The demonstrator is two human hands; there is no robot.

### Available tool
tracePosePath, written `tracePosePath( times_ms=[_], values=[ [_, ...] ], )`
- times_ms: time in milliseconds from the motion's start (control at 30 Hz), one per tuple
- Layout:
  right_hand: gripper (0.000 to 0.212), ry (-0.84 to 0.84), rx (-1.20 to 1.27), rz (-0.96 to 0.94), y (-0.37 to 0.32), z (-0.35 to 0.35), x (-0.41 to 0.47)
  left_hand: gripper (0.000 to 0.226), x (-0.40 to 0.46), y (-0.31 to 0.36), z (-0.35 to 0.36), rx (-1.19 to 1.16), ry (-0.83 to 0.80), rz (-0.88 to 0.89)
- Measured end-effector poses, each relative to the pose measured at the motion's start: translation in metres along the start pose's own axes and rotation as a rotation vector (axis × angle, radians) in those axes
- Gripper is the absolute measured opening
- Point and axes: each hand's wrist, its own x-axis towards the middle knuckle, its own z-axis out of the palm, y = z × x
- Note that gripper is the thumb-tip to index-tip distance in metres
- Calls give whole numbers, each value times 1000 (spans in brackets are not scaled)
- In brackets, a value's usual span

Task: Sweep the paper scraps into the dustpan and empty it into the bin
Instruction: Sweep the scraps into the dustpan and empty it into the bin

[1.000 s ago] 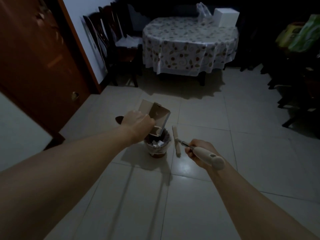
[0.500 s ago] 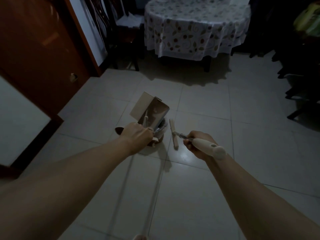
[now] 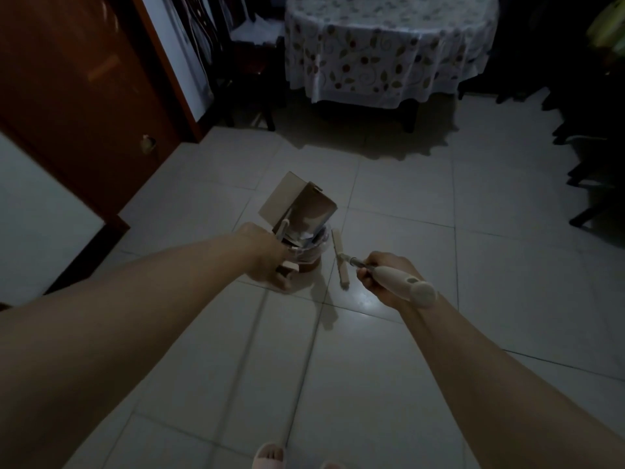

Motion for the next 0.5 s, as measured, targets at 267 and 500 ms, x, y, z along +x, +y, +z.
tracePosePath(
  times_ms=[267, 500],
  values=[
    [8, -3, -36, -11, 0, -5, -3, 45, -2, -3, -5, -143, -43, -41],
    [14, 7, -27, -13, 4, 0, -8, 43, -1, 3, 7, -268, -58, -153]
  ],
)
